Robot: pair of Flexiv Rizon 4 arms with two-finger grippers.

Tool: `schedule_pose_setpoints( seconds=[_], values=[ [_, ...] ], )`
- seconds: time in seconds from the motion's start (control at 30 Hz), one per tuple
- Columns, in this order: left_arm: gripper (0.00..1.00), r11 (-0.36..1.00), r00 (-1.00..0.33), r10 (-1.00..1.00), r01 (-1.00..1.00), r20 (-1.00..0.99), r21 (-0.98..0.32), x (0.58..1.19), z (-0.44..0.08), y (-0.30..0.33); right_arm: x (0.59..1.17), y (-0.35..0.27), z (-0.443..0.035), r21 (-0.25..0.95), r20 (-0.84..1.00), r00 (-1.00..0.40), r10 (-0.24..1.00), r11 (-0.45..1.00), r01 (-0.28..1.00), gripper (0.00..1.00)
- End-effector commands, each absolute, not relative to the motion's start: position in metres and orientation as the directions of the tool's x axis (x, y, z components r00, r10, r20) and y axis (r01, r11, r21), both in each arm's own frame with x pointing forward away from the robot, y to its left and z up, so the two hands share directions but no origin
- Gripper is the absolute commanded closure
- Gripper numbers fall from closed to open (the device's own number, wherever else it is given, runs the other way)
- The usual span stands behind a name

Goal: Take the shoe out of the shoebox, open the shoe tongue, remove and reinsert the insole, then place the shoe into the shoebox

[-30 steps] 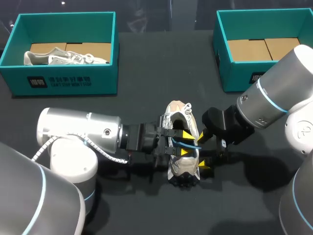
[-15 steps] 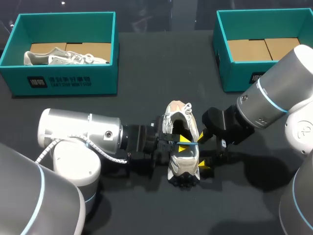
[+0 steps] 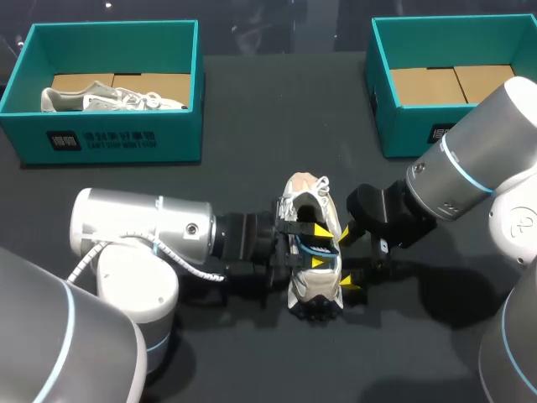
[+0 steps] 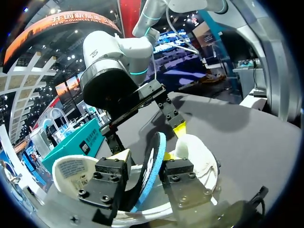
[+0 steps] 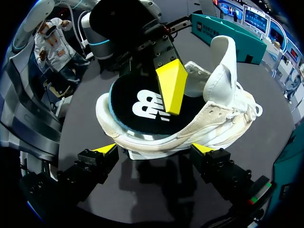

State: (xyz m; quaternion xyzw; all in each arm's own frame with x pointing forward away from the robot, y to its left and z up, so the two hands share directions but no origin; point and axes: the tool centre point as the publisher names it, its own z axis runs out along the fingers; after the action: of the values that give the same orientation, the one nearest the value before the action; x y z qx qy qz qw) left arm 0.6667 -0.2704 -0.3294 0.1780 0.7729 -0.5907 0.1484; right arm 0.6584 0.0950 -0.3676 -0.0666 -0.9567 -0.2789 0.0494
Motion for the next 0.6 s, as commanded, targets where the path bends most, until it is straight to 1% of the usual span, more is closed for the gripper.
schedule_pose_setpoints(
  seconds=[0.03,0.13,0.17,0.2,0.27,0.6],
  values=[
    [0.69,0.238,-0.894,0.110,0.449,-0.435,-0.861,0.658,-0.317,-0.259,0.658,0.096,-0.369,0.526,0.129,-0.986,0.102,0.836,0.155,0.00],
    [0.69,0.233,-0.893,0.117,0.451,-0.436,-0.861,0.655,-0.314,-0.259,0.658,0.096,-0.369,0.526,0.129,-0.986,0.102,0.836,0.155,0.00],
    [0.73,0.233,-0.892,0.119,0.453,-0.437,-0.861,0.655,-0.314,-0.260,0.658,0.096,-0.369,0.526,0.129,-0.986,0.102,0.836,0.155,0.00],
    [0.80,0.232,-0.891,0.121,0.453,-0.437,-0.861,0.654,-0.314,-0.260,0.658,0.096,-0.369,0.526,0.129,-0.986,0.102,0.836,0.155,0.00],
    [1.00,0.236,-0.891,0.128,0.455,-0.436,-0.859,0.654,-0.318,-0.262,0.658,0.096,-0.369,0.526,0.129,-0.986,0.102,0.836,0.155,0.00],
    [1.00,0.297,-0.873,0.149,0.488,-0.465,-0.821,0.665,-0.346,-0.272,0.658,0.096,-0.369,0.526,0.129,-0.986,0.102,0.836,0.155,0.00]
  ],
)
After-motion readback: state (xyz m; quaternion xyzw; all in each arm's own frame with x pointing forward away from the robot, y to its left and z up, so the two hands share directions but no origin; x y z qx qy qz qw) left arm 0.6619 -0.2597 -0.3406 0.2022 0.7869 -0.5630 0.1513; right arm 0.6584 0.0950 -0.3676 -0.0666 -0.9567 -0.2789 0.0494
